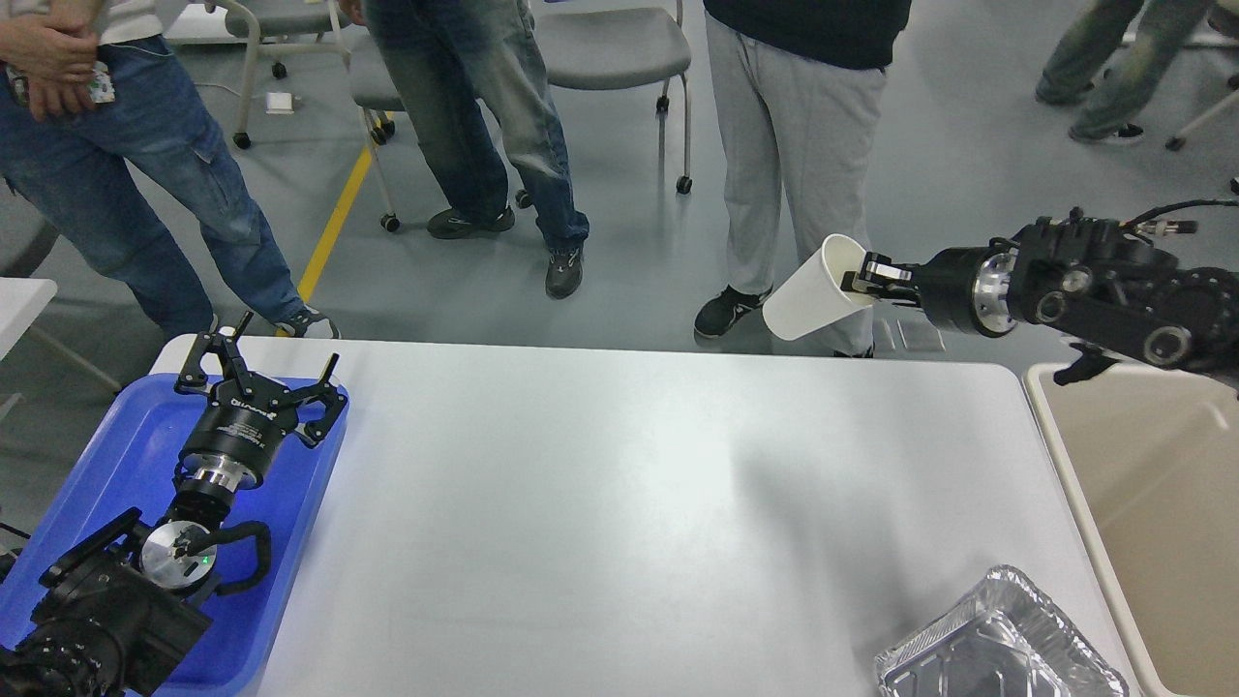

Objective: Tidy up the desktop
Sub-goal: 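Carry the cup with the right gripper toward the beige bin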

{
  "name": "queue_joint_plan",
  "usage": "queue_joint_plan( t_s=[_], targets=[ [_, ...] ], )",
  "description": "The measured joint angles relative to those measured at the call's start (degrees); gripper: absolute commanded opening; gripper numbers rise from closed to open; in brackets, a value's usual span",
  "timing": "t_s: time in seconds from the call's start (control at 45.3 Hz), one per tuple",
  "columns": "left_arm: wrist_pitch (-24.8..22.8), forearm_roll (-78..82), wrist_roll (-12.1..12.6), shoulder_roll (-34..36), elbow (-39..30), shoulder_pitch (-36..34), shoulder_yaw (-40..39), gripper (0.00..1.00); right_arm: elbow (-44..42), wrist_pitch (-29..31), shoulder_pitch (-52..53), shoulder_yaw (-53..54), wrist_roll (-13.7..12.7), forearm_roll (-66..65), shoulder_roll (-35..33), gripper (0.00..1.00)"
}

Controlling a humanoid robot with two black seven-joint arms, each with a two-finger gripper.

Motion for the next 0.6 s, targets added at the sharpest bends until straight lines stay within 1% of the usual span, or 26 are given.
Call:
queue_joint_plan(
  t_s=[0.176, 0.397, 0.596],
  targets=[
    [0.0, 0.0, 0.0, 0.0, 0.0, 0.0, 0.0, 1.0, 0.9, 1.1, 2.7, 3.1, -1.3, 3.4, -3.3, 0.0],
    [0.0, 0.0, 0.0, 0.0, 0.0, 0.0, 0.0, 1.0, 1.2, 1.3, 4.1, 6.8, -2.8, 6.3, -5.8, 0.0],
    [0.0, 0.0, 0.0, 0.0, 0.0, 0.0, 0.0, 1.0, 1.1, 0.7, 4.5, 8.3, -3.5, 8.7, -7.5, 0.0]
  ],
)
